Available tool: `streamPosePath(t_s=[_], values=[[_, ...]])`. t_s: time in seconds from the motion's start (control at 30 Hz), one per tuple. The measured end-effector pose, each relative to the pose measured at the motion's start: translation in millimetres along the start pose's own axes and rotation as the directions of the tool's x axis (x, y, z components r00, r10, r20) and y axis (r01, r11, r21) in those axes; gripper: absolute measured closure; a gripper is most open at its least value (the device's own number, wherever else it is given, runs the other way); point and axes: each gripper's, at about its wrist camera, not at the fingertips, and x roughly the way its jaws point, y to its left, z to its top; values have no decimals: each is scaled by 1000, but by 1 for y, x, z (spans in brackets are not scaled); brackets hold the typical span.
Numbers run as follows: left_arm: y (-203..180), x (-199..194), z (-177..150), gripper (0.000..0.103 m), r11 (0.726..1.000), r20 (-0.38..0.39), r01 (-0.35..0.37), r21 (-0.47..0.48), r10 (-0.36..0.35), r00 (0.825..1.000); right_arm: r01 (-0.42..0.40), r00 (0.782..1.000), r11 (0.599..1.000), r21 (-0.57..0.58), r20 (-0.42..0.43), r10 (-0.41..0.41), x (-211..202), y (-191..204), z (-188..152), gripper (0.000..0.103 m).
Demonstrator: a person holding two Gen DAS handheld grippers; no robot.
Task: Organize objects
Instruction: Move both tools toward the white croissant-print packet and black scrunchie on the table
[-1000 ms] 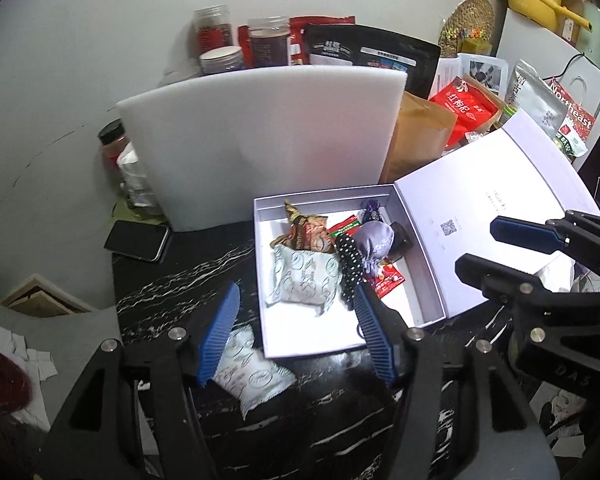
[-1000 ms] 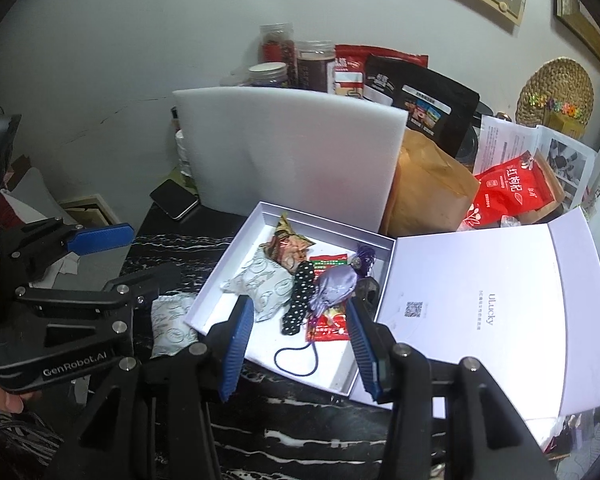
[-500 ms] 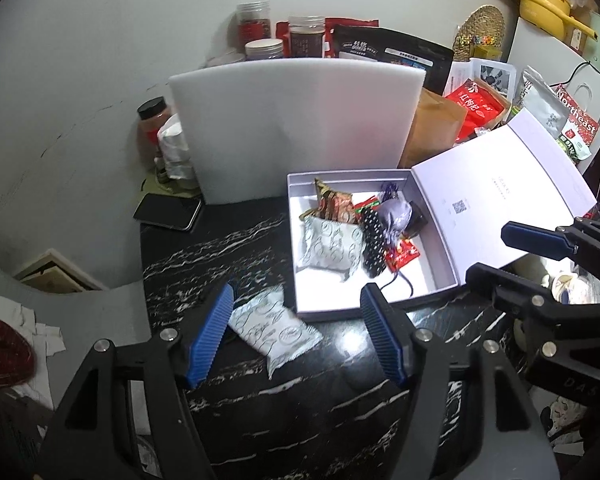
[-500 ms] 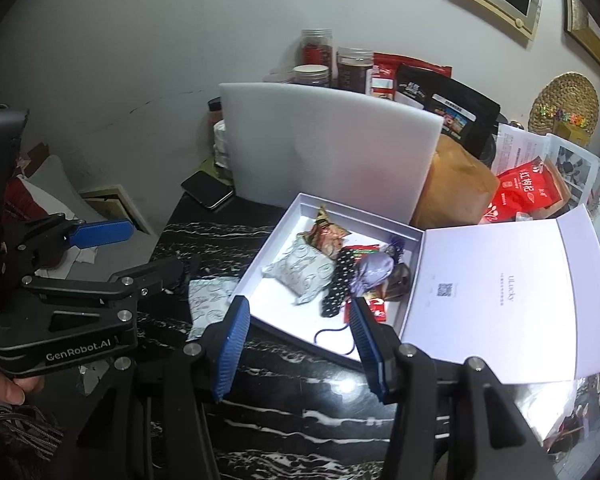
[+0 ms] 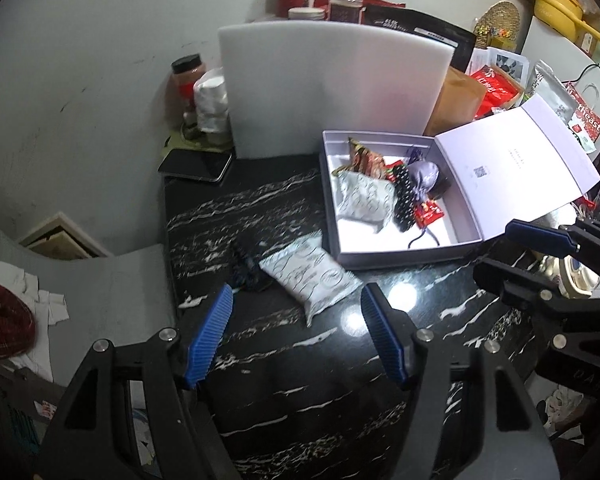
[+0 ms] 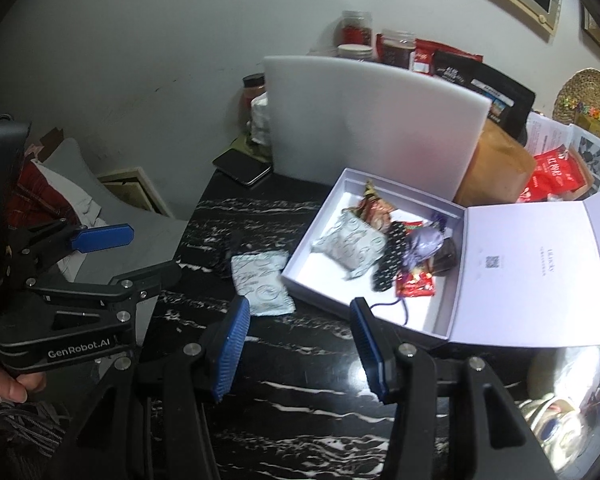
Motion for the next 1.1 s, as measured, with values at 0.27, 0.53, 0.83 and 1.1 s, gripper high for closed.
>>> streamPosePath(t_s=[0.27,0.53,0.83,1.1], values=[[34,10,-16,38,999,-25,13,-45,-14,1000,-28,998,999,16,-53,29,25,20,-6,51],[57,34,-16,38,998,-57,9,-68,-12,998,-52,993,998,36,-103,56,59,29,-2,46],[76,75,-8,38,996,-111,7,-85,-16,994,-62,982,995,75,-171,74,103,25,4,39],[86,117,1,38,996,-158,12,-85,-25,987,-44,971,993,106,-230,68,140,19,7,38]])
